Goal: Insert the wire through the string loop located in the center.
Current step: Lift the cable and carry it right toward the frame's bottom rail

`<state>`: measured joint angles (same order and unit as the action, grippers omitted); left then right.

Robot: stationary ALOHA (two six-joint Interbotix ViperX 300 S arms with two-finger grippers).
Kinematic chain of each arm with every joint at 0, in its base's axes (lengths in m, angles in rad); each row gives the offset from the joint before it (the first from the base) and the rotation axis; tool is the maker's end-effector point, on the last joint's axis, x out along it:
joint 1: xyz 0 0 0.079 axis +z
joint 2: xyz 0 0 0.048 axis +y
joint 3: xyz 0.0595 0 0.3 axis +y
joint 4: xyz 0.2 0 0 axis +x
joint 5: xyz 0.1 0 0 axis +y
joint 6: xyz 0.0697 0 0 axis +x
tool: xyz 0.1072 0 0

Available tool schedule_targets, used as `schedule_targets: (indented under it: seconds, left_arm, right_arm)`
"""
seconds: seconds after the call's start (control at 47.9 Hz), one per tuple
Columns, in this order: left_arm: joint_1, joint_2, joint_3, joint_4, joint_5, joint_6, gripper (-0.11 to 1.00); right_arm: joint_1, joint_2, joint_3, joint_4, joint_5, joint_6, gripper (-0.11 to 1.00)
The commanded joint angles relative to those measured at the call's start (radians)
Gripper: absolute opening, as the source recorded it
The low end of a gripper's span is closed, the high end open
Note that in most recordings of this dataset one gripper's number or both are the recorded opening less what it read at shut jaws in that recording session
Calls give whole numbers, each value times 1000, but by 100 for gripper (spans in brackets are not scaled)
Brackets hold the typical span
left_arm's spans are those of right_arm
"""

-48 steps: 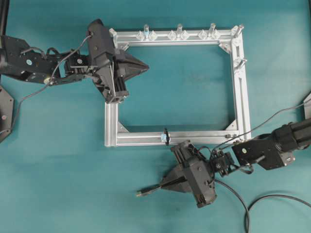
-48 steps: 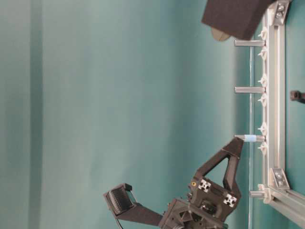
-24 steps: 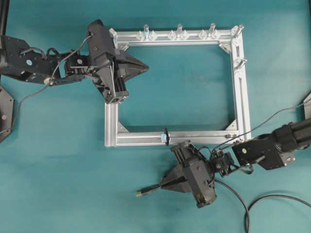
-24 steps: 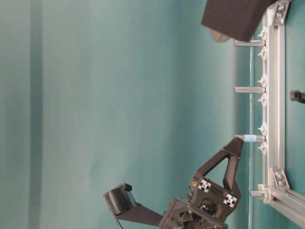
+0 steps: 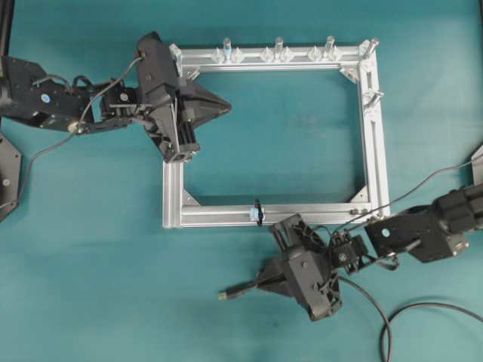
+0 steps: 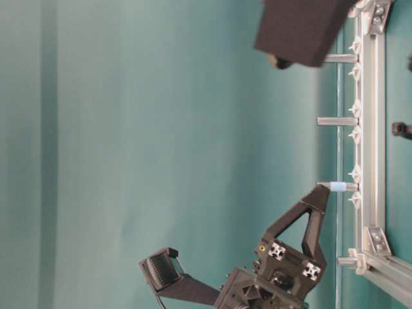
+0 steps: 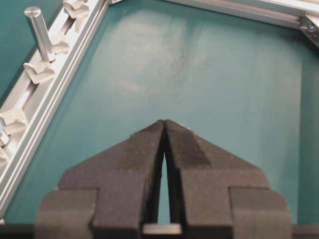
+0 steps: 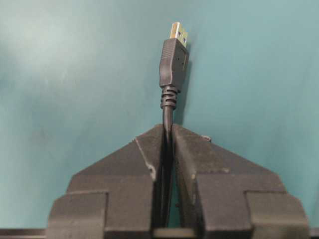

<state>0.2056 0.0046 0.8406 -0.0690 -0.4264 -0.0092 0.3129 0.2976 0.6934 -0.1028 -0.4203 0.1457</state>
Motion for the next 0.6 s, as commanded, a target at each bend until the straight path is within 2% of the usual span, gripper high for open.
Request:
schedule_targets:
  seconds: [0.0, 0.584]
  left_arm:
    - [-5, -26, -6, 3, -3, -8, 0]
    - [-17, -37, 9, 3, -3, -8, 0]
  right_arm:
    - [2, -67, -8, -3, 20, 3, 7]
    - [3, -232, 12, -2, 146, 3, 7]
